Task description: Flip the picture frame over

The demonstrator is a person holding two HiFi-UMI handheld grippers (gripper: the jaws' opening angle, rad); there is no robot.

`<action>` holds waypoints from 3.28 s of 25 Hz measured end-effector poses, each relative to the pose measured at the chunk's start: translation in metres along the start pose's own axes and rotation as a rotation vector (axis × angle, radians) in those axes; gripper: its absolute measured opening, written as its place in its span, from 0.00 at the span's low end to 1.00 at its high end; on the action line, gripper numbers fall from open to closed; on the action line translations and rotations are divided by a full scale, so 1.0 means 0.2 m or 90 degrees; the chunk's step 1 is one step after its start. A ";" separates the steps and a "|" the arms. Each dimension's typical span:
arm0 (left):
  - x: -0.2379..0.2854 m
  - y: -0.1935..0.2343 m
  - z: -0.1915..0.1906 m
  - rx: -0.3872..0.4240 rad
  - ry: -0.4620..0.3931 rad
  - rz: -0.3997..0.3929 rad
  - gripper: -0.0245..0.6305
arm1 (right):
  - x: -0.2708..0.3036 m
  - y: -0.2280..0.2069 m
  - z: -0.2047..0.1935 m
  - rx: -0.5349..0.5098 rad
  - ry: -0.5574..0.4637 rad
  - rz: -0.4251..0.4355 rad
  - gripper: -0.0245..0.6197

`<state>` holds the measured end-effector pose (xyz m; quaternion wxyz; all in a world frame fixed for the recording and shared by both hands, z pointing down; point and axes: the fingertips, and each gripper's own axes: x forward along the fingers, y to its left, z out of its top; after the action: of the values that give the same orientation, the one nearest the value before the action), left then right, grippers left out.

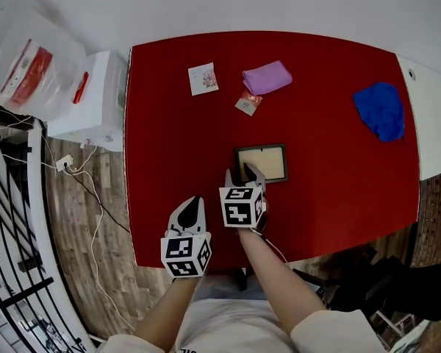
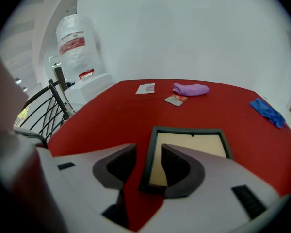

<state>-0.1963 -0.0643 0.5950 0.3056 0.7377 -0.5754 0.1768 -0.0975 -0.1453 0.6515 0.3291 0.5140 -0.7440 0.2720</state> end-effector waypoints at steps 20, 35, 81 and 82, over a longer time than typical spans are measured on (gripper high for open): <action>0.01 0.02 -0.03 -0.006 0.009 -0.002 0.05 | -0.07 0.03 0.13 0.175 -0.035 0.070 0.10; 0.12 -0.10 -0.01 0.036 0.004 -0.031 0.05 | -0.26 -0.07 0.47 0.578 -0.152 0.411 0.10; 0.62 -0.82 0.12 0.252 -0.080 -0.155 0.21 | -0.53 -0.66 0.48 0.383 -0.160 0.358 0.23; 0.63 -0.83 0.11 0.256 -0.079 -0.151 0.21 | -0.53 -0.65 0.49 0.354 -0.154 0.344 0.25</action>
<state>-0.0050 -0.1470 0.6144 0.1352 0.8555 -0.4558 0.2052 0.0323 -0.1977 0.5157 0.0039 0.3976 -0.7838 0.4771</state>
